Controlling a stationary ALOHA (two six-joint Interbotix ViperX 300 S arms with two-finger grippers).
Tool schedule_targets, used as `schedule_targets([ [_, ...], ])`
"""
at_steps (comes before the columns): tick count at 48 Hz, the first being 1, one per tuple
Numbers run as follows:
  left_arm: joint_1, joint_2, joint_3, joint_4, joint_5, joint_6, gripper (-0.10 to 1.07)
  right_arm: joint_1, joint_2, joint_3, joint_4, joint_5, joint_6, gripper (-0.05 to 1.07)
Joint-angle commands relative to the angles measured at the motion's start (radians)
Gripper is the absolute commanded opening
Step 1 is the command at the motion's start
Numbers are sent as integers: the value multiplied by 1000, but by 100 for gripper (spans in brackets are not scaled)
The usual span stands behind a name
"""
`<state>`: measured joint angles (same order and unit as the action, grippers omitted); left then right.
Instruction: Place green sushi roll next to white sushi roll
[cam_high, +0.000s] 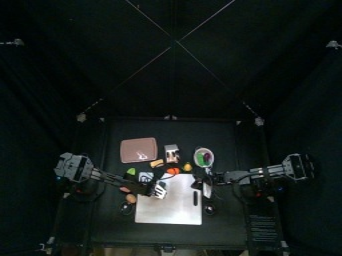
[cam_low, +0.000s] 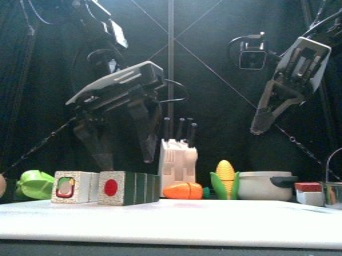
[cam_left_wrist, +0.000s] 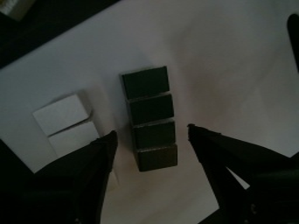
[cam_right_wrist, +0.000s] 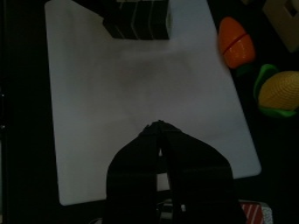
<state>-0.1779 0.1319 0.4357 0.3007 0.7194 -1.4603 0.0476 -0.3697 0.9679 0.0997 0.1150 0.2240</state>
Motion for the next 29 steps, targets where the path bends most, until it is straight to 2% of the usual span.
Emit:
schedule_targets([
  [1,15,-11,-32,-28,-2,12,101,2,-9,-18,-2,-3,-2,1],
  [7,26,-26,-38,-11,0,35,101,2,-9,-12,-18,-3,-2,1],
  [14,28,-60,-40,52,0,67,101,2,-15,-21,-32,5,0,1],
  [21,26,-97,-31,158,0,115,101,-3,-26,-44,-35,41,0,1],
  [29,20,-137,-5,327,0,150,101,-5,-48,-83,-31,121,2,1],
])
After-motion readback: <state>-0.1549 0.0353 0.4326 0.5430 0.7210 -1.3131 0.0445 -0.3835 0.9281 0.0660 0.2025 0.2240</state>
